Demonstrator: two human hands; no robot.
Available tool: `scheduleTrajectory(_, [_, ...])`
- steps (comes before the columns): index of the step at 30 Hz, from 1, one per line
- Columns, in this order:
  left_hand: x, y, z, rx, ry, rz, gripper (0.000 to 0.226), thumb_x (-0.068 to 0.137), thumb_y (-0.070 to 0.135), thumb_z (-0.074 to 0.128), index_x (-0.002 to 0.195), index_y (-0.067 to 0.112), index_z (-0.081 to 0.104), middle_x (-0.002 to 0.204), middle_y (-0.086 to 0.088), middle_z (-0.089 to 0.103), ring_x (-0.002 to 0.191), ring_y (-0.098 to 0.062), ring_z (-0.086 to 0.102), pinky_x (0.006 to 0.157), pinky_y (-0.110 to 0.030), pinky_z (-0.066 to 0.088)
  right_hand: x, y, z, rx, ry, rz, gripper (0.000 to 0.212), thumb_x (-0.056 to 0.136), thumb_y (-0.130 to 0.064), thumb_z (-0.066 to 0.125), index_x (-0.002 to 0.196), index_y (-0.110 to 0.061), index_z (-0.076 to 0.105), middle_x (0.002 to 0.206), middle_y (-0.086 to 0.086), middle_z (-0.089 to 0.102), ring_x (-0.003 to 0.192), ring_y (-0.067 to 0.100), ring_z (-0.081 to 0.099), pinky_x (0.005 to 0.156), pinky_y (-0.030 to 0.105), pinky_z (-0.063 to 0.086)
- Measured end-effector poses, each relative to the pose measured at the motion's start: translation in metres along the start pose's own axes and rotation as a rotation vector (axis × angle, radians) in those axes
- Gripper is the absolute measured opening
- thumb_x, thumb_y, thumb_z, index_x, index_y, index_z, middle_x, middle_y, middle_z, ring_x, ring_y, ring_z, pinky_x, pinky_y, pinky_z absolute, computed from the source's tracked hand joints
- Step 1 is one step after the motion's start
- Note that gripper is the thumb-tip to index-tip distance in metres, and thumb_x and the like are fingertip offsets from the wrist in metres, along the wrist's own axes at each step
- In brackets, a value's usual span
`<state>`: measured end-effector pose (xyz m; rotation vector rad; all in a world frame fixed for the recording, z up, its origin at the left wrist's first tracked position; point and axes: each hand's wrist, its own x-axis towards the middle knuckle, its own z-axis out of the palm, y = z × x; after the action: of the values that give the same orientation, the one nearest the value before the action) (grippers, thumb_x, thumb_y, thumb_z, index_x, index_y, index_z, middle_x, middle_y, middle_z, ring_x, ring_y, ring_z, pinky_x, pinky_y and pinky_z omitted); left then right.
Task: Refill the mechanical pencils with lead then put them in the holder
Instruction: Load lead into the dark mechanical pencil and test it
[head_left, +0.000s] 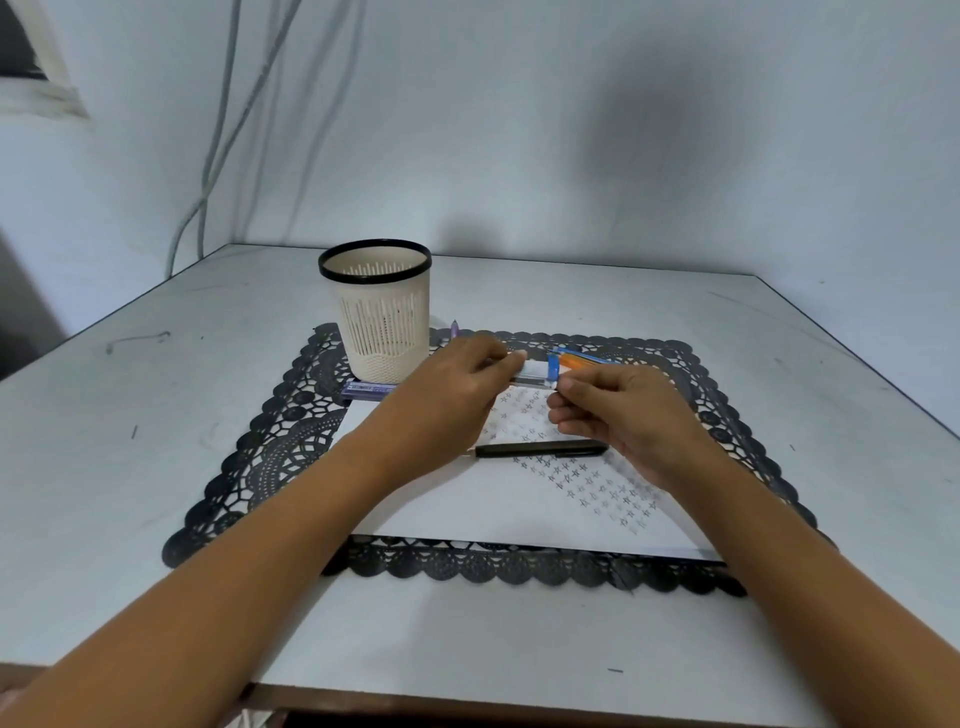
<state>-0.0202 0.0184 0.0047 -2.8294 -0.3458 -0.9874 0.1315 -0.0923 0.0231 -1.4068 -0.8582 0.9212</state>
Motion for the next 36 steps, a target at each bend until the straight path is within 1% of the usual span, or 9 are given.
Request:
scheduleTrajectory(4, [0.0, -0.006, 0.0, 0.08, 0.027, 0.068, 0.046, 0.067, -0.015, 0.069, 0.111, -0.003, 0.061, 0.096, -0.019, 0.062, 0.082, -0.033, 0.06, 0.07, -0.037, 0.053, 0.0, 0.0, 0.001, -0.02, -0.023, 0.044, 0.009, 0.087, -0.004, 0.058, 0.084, -0.001, 0.066, 0.069, 0.009, 0.068, 0.057, 0.013, 0.064, 0.054, 0.018, 0.054])
scheduleTrajectory(8, [0.002, -0.013, 0.001, 0.133, 0.033, 0.111, 0.046, 0.07, -0.016, 0.064, 0.114, -0.003, 0.058, 0.099, -0.019, 0.06, 0.088, -0.035, 0.058, 0.089, -0.05, 0.048, -0.001, 0.001, 0.002, 0.013, -0.054, 0.083, 0.009, 0.086, -0.003, 0.058, 0.085, 0.0, 0.066, 0.065, 0.008, 0.068, 0.052, 0.011, 0.062, 0.051, 0.018, 0.054])
scheduleTrajectory(10, [0.003, -0.013, 0.0, 0.161, 0.049, 0.125, 0.048, 0.067, -0.018, 0.066, 0.112, -0.004, 0.059, 0.098, -0.019, 0.06, 0.09, -0.034, 0.059, 0.098, -0.051, 0.04, -0.001, 0.001, 0.003, 0.033, -0.064, 0.103, 0.009, 0.086, -0.003, 0.058, 0.086, 0.002, 0.065, 0.063, 0.007, 0.068, 0.05, 0.01, 0.061, 0.05, 0.018, 0.053])
scheduleTrajectory(15, [0.002, -0.012, -0.001, 0.183, 0.043, 0.137, 0.052, 0.064, -0.02, 0.068, 0.112, -0.002, 0.06, 0.1, -0.018, 0.061, 0.103, -0.034, 0.058, 0.102, -0.046, 0.03, -0.001, 0.0, 0.003, 0.1, -0.092, 0.167, 0.011, 0.086, -0.002, 0.058, 0.09, 0.006, 0.064, 0.064, 0.01, 0.067, 0.047, 0.01, 0.06, 0.046, 0.017, 0.052])
scheduleTrajectory(18, [0.002, -0.012, -0.002, 0.171, 0.014, 0.135, 0.052, 0.065, -0.019, 0.067, 0.113, -0.002, 0.059, 0.101, -0.019, 0.06, 0.101, -0.035, 0.058, 0.1, -0.045, 0.036, -0.001, 0.0, 0.002, 0.123, -0.092, 0.196, 0.011, 0.085, -0.001, 0.058, 0.089, 0.007, 0.064, 0.064, 0.01, 0.067, 0.048, 0.011, 0.06, 0.046, 0.017, 0.051])
scheduleTrajectory(21, [0.002, -0.012, -0.002, 0.134, -0.008, 0.089, 0.049, 0.067, -0.017, 0.067, 0.113, -0.001, 0.059, 0.101, -0.018, 0.06, 0.092, -0.034, 0.058, 0.084, -0.042, 0.049, -0.001, 0.0, 0.001, 0.127, -0.099, 0.199, 0.01, 0.084, -0.002, 0.059, 0.089, 0.005, 0.064, 0.064, 0.01, 0.067, 0.048, 0.011, 0.061, 0.048, 0.018, 0.053])
scheduleTrajectory(26, [-0.001, -0.005, -0.002, 0.068, -0.013, 0.018, 0.047, 0.067, -0.015, 0.069, 0.112, 0.0, 0.061, 0.1, -0.019, 0.062, 0.088, -0.034, 0.06, 0.069, -0.036, 0.052, -0.001, 0.0, 0.0, 0.074, -0.079, 0.137, 0.005, 0.084, -0.001, 0.06, 0.085, 0.002, 0.064, 0.063, 0.008, 0.066, 0.05, 0.011, 0.061, 0.049, 0.018, 0.053])
scheduleTrajectory(32, [-0.006, -0.001, 0.007, -0.031, -0.043, -0.058, 0.036, 0.077, -0.01, 0.059, 0.112, -0.003, 0.059, 0.098, -0.021, 0.061, 0.083, -0.037, 0.06, 0.065, -0.045, 0.055, -0.002, 0.001, -0.001, -0.224, 0.001, 0.009, 0.006, 0.085, -0.011, 0.064, 0.084, -0.005, 0.065, 0.066, 0.005, 0.067, 0.056, 0.015, 0.062, 0.057, 0.023, 0.056])
scheduleTrajectory(36, [-0.007, 0.001, 0.006, -0.086, -0.042, -0.123, 0.03, 0.084, 0.003, 0.05, 0.111, -0.003, 0.06, 0.097, -0.019, 0.062, 0.082, -0.034, 0.06, 0.066, -0.041, 0.054, -0.002, 0.001, -0.002, -0.304, 0.048, -0.039, 0.008, 0.088, -0.013, 0.061, 0.084, -0.007, 0.065, 0.066, 0.005, 0.067, 0.055, 0.015, 0.061, 0.057, 0.025, 0.056])
